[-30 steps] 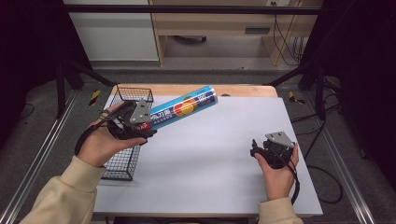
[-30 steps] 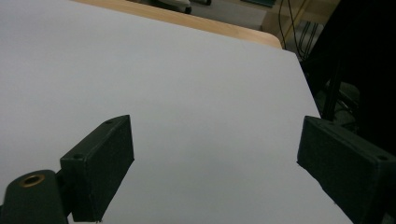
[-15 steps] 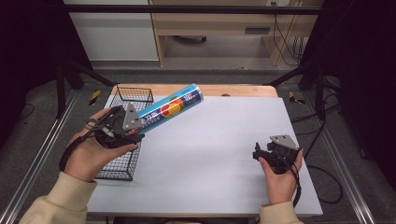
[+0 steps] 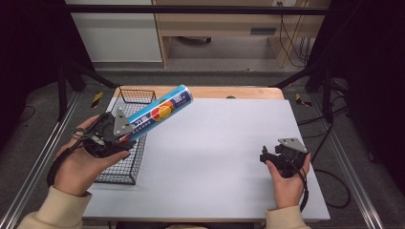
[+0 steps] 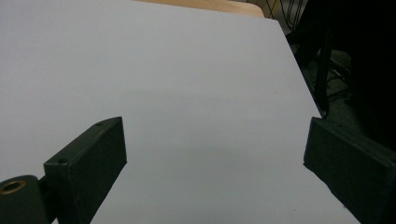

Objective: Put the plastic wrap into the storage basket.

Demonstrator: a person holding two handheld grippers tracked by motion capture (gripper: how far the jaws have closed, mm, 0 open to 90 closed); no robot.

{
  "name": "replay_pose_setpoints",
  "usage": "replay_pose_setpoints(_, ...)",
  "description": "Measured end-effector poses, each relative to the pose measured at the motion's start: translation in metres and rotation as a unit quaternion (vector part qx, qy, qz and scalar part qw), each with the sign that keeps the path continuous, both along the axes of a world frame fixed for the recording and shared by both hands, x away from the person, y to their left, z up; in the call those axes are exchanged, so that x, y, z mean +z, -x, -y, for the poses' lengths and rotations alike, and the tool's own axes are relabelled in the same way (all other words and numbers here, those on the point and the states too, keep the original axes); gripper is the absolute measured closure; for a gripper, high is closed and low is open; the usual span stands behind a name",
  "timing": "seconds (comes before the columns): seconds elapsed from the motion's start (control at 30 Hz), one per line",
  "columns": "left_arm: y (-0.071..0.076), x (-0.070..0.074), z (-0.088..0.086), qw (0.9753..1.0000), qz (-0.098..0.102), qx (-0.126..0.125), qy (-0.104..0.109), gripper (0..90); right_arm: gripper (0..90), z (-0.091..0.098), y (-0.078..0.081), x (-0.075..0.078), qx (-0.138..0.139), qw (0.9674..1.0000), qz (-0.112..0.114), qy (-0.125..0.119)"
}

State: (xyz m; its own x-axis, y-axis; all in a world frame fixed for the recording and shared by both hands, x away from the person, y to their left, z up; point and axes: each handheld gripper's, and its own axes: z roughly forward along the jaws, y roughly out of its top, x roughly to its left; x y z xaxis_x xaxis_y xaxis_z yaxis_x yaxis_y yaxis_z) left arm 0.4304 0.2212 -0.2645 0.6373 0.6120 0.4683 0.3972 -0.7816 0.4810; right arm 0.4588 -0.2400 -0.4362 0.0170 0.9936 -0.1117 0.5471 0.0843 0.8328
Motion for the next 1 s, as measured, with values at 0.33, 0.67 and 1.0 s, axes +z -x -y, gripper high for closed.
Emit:
replay_pose_setpoints(0.33,0.002,-0.01,-0.013,0.998,-0.015,0.062,0.004,32.0,6.7,-0.001,0.001,0.0,0.002,1.0,-0.001,0.0)
replay_pose_setpoints(0.67,-0.001,-0.019,-0.02,0.9951,-0.019,0.097,0.006,32.0,7.5,-0.001,0.002,0.0,0.003,1.0,-0.001,-0.002)
replay_pose_setpoints(1.0,-0.004,-0.031,-0.027,0.9887,-0.024,0.148,-0.008,32.1,8.0,-0.003,0.002,0.0,0.006,1.0,-0.004,-0.001)
